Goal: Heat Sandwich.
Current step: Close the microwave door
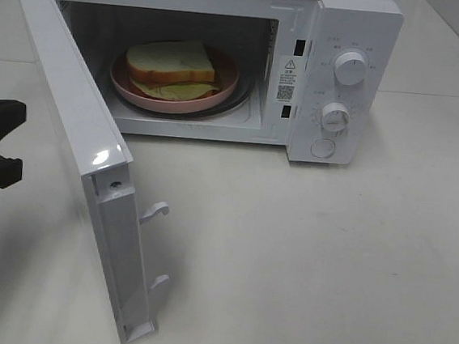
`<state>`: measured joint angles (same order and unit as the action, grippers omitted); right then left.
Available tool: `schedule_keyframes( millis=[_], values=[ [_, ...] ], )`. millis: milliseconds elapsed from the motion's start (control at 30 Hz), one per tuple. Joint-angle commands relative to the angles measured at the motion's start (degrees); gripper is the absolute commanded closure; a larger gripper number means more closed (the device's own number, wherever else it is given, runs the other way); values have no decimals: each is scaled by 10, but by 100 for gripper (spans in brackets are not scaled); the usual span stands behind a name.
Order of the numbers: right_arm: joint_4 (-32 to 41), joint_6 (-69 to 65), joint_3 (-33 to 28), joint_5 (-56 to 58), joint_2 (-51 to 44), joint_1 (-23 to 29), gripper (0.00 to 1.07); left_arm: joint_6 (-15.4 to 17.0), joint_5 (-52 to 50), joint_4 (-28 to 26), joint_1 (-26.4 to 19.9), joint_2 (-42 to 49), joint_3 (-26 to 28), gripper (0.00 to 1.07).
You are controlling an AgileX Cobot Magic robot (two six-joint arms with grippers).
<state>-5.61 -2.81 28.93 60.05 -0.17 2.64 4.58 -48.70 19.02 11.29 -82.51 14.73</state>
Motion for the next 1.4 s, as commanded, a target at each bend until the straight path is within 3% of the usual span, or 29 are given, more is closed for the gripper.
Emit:
schedule_keyframes(
  millis=[33, 533, 800, 1033, 1400],
  values=[
    [-1, 3, -1, -5, -15, -3, 31, 1, -13, -5, 23, -21, 18, 107],
    [-1, 3, -1, -5, -15, -3, 31, -8, -26, -80, 119, -103, 89, 107],
    [-1, 3, -1, -5, -15, -3, 31, -50, -3, -175, 184, -138, 150, 107],
    [-1, 3, -1, -5, -15, -3, 31, -55, 4, -235, 225, -165, 198, 107],
    [-1, 3, -1, -5, -15, -3, 31, -56, 36, -256, 270, -216, 296, 107]
  ],
)
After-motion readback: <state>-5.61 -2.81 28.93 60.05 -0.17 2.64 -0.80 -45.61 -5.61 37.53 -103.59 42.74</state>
